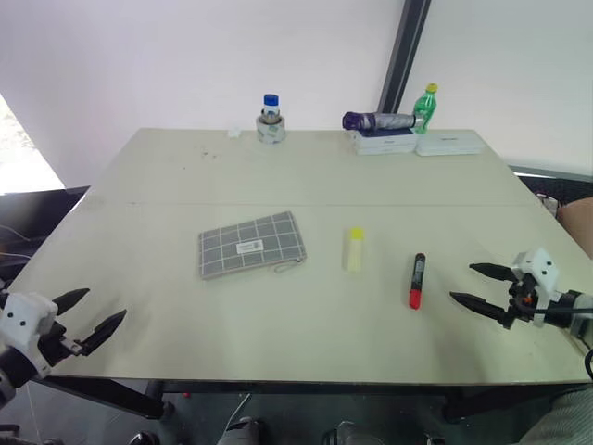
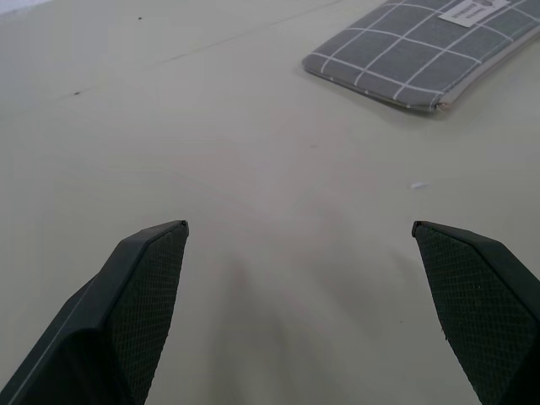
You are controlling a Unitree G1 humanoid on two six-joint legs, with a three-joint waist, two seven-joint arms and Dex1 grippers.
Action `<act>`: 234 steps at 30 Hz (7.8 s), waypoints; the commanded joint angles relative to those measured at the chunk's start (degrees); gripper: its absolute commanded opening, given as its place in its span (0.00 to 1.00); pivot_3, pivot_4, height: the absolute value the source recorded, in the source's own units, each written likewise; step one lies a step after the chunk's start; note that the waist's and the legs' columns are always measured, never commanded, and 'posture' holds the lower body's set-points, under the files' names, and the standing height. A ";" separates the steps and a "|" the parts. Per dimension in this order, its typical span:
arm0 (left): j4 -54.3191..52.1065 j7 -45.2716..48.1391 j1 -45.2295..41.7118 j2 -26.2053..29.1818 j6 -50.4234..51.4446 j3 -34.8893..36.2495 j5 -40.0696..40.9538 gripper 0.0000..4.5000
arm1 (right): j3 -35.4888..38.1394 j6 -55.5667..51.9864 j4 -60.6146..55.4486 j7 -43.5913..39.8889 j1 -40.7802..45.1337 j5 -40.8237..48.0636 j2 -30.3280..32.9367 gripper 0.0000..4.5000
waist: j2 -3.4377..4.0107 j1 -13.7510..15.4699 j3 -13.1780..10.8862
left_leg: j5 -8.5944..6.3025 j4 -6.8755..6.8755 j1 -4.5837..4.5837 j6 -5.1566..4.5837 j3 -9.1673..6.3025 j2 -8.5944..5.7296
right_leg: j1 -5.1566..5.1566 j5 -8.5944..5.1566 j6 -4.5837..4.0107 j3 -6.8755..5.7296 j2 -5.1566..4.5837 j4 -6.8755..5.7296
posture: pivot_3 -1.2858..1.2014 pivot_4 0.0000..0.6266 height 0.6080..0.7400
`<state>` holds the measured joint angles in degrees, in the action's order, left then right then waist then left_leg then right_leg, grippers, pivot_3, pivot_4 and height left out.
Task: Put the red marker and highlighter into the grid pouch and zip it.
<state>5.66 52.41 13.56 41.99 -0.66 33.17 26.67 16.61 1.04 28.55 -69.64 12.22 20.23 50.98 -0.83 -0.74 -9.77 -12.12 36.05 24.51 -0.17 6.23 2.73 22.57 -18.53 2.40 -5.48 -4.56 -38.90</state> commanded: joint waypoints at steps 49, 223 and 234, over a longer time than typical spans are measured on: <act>32.83 -10.60 -29.06 8.89 -43.09 -18.80 -30.97 1.00 | -20.38 -1.95 -7.58 32.99 24.13 -17.35 -30.70 0.01 | 0.14 -0.04 -0.11 | -0.01 -0.03 0.10 -0.08 0.15 -0.02 | 0.05 0.04 0.07 -0.03 0.03 0.09 | 0.52 0.24 0.98; -30.71 -25.29 -17.27 -8.29 15.17 -43.20 -48.15 0.00 | -46.17 -0.04 -13.62 29.58 29.47 -34.52 -41.29 0.01 | 0.07 -0.25 -0.11 | 0.16 -0.05 0.04 0.18 0.17 0.10 | 0.18 0.05 0.21 0.00 0.10 -0.28 | 0.52 0.24 0.98; -27.86 -26.05 -22.69 -14.48 18.14 -41.71 -44.69 0.00 | -48.91 4.59 -14.38 25.75 29.51 -37.52 -40.06 0.01 | 0.05 -0.12 -0.12 | 0.16 -0.01 0.02 0.17 0.16 0.09 | 0.14 0.06 0.21 0.00 0.11 -0.29 | 0.52 0.24 0.98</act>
<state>-21.28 26.82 -7.99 27.98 18.18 -8.27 -18.26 -31.46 3.62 16.58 -43.16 40.67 -17.26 11.67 -0.78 -0.86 -9.89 -11.96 36.04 24.53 0.00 6.39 2.82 22.70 -18.48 2.61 -5.49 -4.45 -39.18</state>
